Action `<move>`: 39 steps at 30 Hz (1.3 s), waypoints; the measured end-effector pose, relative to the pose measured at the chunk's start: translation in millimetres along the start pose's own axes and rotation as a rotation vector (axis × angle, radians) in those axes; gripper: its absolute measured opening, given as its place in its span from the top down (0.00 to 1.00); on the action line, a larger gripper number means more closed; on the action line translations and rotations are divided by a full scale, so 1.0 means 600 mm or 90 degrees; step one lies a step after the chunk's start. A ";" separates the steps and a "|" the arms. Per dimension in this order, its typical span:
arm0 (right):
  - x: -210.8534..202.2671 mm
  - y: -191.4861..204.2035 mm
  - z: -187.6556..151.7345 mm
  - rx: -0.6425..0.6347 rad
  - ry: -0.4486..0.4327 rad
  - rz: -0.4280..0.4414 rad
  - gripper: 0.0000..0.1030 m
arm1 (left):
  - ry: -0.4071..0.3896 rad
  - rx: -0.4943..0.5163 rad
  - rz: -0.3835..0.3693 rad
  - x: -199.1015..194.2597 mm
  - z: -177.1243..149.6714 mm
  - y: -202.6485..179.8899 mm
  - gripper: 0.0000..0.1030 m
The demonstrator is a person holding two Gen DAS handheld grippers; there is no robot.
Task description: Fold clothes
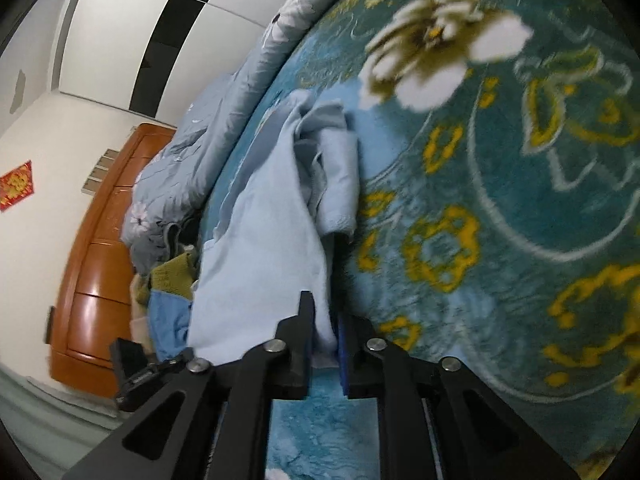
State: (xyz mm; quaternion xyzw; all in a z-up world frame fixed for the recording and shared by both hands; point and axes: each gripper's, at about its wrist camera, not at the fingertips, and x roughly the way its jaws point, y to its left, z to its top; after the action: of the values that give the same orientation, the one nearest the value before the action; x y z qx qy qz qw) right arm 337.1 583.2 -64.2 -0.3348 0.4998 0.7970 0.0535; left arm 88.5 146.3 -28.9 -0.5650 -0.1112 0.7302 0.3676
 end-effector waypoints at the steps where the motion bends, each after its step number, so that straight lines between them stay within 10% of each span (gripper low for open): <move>1: -0.009 0.000 0.003 -0.006 -0.013 -0.012 0.79 | -0.007 0.006 0.013 -0.007 0.005 0.004 0.84; 11: 0.013 0.067 0.093 -0.089 -0.058 -0.044 0.69 | -0.056 0.078 0.087 0.039 0.144 -0.036 0.59; 21: 0.119 0.086 0.187 -0.107 -0.028 -0.082 0.62 | -0.024 0.131 0.121 0.145 0.213 -0.053 0.54; 25: 0.138 0.075 0.205 -0.096 -0.027 -0.070 0.67 | -0.039 0.142 0.117 0.149 0.213 -0.053 0.59; 29: 0.141 0.083 0.206 -0.118 -0.029 -0.054 0.93 | -0.051 0.162 0.124 0.147 0.211 -0.061 0.97; 39: 0.111 0.100 0.235 -0.138 -0.081 -0.038 0.97 | -0.145 0.201 0.107 0.092 0.239 -0.096 0.98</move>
State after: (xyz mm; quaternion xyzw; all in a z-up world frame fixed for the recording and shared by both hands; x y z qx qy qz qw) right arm 193.0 654.3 -18.5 -0.3019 0.3959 0.8642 0.0727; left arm -23.1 259.8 11.5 -0.4212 0.0114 0.8260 0.3744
